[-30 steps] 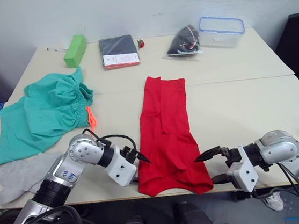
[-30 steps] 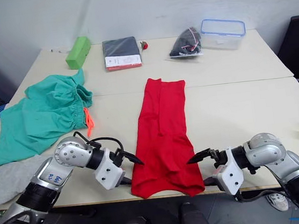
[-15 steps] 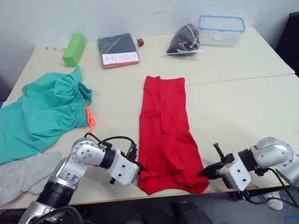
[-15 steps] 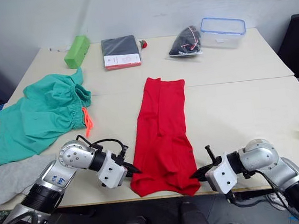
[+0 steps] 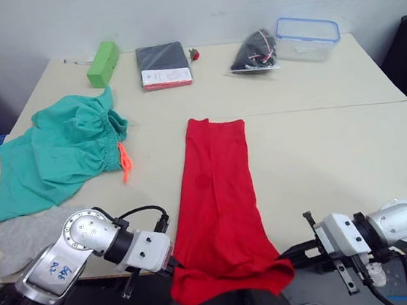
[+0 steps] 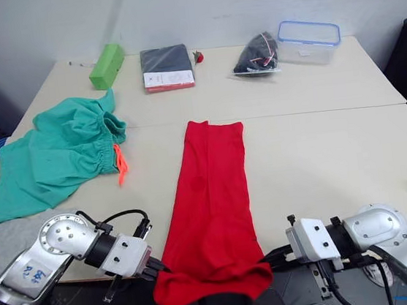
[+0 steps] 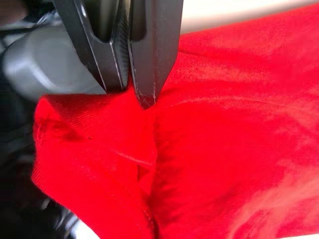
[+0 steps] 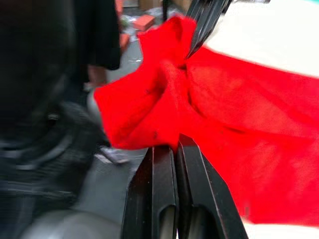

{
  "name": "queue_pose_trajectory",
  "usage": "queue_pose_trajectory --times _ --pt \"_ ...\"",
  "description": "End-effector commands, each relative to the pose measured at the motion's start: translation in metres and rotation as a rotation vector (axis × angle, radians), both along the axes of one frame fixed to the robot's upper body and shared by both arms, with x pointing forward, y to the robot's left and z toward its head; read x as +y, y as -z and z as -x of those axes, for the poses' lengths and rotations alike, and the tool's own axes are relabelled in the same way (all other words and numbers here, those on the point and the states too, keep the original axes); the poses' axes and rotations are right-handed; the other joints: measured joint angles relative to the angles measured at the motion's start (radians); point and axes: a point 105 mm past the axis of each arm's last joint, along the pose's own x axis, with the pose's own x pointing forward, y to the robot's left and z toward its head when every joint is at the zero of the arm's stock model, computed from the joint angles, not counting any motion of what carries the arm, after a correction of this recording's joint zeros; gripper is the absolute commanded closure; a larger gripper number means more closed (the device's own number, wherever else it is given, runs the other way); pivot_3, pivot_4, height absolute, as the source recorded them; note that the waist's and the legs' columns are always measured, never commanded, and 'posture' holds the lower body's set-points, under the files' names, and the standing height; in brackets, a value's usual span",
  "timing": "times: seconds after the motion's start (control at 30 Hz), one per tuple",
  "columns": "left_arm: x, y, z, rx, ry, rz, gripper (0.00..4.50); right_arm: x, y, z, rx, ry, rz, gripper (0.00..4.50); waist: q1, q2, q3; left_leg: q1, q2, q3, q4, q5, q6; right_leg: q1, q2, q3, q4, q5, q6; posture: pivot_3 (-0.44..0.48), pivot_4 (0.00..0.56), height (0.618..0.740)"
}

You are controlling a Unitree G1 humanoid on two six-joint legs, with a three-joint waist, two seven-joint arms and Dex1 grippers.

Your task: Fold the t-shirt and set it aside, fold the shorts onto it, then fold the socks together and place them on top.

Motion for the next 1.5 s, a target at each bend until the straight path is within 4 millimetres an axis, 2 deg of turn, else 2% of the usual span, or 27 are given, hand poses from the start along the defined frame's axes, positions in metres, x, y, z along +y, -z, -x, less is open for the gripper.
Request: queue_pose_trajectory --times 0.03,0.2,0.37,0.47,0.53,0.63,0.7,0.83,1.0,1.17,1.33,1.43,1.47,1.5 --pt "-0.002 -0.009 0.007 0.037 -0.014 0.026 4.50 0.002 -0.018 0.011 0.088 -0.030 -0.041 4.49 -0.002 0.000 0.000 0.000 0.000 0.000 0.000 0.000 0.000 0.000 0.000 0.000 0.000 0.000 0.000 0.000 0.150 0.740" --pt "-0.001 -0.014 0.002 0.072 -0.073 0.063 4.50 0.002 -0.033 0.005 0.132 0.003 -0.067 4.49 -0.003 0.000 0.001 0.000 0.000 0.000 0.000 0.000 0.000 0.000 0.001 0.000 0.000 -0.001 0.000 0.000 0.150 0.740" --pt "0.002 -0.050 -0.046 0.130 -0.294 0.251 4.50 -0.002 -0.053 -0.044 0.060 0.142 -0.116 4.49 -0.002 -0.002 0.004 -0.002 0.000 0.000 0.004 0.000 0.000 0.000 0.002 -0.001 -0.001 0.000 0.000 0.000 0.150 0.740" --pt "0.003 -0.073 -0.081 0.101 -0.415 0.357 4.50 -0.005 -0.071 -0.079 0.007 0.231 -0.161 4.49 -0.002 -0.002 0.005 -0.004 0.000 0.000 0.005 0.001 -0.001 -0.002 0.001 -0.002 -0.001 0.000 0.001 0.000 0.150 0.740" --pt "0.003 -0.083 -0.098 0.091 -0.474 0.403 4.50 -0.005 -0.079 -0.095 -0.018 0.265 -0.179 4.49 -0.001 -0.001 0.005 -0.009 -0.001 0.000 0.007 0.001 -0.001 -0.007 0.001 -0.003 0.000 0.002 0.002 0.000 0.150 0.740" --pt "0.000 -0.105 -0.143 0.064 -0.622 0.522 4.50 -0.005 -0.097 -0.146 -0.096 0.421 -0.222 4.49 -0.002 -0.001 0.005 -0.009 -0.001 -0.001 0.006 0.000 -0.001 -0.008 0.001 -0.003 0.001 0.002 0.003 0.000 0.150 0.740" --pt "-0.004 -0.110 -0.162 0.054 -0.686 0.557 4.50 -0.003 -0.100 -0.172 -0.112 0.503 -0.220 4.49 -0.002 -0.001 0.005 -0.013 -0.003 0.001 0.007 0.000 -0.001 -0.013 0.001 -0.007 0.001 0.005 0.004 0.000 0.150 0.740" --pt "-0.016 -0.110 -0.193 0.010 -0.769 0.582 4.50 0.006 -0.098 -0.208 -0.098 0.599 -0.220 4.49 -0.002 -0.001 0.004 -0.034 -0.003 0.004 0.012 0.005 -0.009 -0.037 0.000 -0.006 0.009 0.005 0.004 0.000 0.150 0.740" --pt "-0.024 -0.099 -0.226 0.006 -0.879 0.575 4.50 0.011 -0.073 -0.244 -0.039 0.739 -0.147 4.49 -0.002 -0.001 0.004 -0.060 -0.005 0.006 0.021 0.005 -0.010 -0.063 -0.002 -0.007 0.021 0.005 0.004 0.000 0.150 0.740" --pt "-0.023 -0.084 -0.251 0.045 -1.027 0.583 4.50 0.011 -0.066 -0.267 0.042 0.861 -0.165 4.49 -0.004 -0.001 0.004 -0.063 -0.008 0.011 0.027 0.006 -0.009 -0.069 -0.006 -0.010 0.026 0.005 0.004 0.000 0.150 0.740" --pt "-0.020 -0.064 -0.262 0.113 -1.151 0.539 4.50 0.004 -0.058 -0.279 0.074 0.954 -0.133 4.49 -0.007 -0.001 0.004 -0.062 -0.010 0.014 0.032 0.007 -0.008 -0.070 -0.006 -0.007 0.034 0.006 0.005 0.000 0.150 0.740" --pt "-0.018 -0.056 -0.263 0.188 -1.207 0.526 4.50 0.002 -0.064 -0.283 0.109 0.988 -0.180 3.87 -0.007 -0.001 0.004 -0.061 -0.010 0.015 0.032 0.009 -0.008 -0.070 -0.006 -0.005 0.037 0.008 0.005 0.000 0.150 0.740" --pt "-0.018 -0.055 -0.264 0.213 -1.226 0.534 4.05 0.001 -0.068 -0.284 0.115 1.000 -0.198 3.56 -0.008 -0.001 0.004 -0.061 -0.010 0.015 0.032 0.009 -0.008 -0.070 -0.006 -0.004 0.038 0.008 0.005 0.000 0.150 0.740" --pt "-0.016 -0.057 -0.265 0.227 -1.243 0.547 3.84 0.000 -0.070 -0.285 0.122 1.013 -0.218 3.23 -0.009 -0.001 0.004 -0.061 -0.010 0.015 0.032 0.009 -0.007 -0.070 -0.006 -0.004 0.038 0.009 0.005 0.000 0.150 0.740"
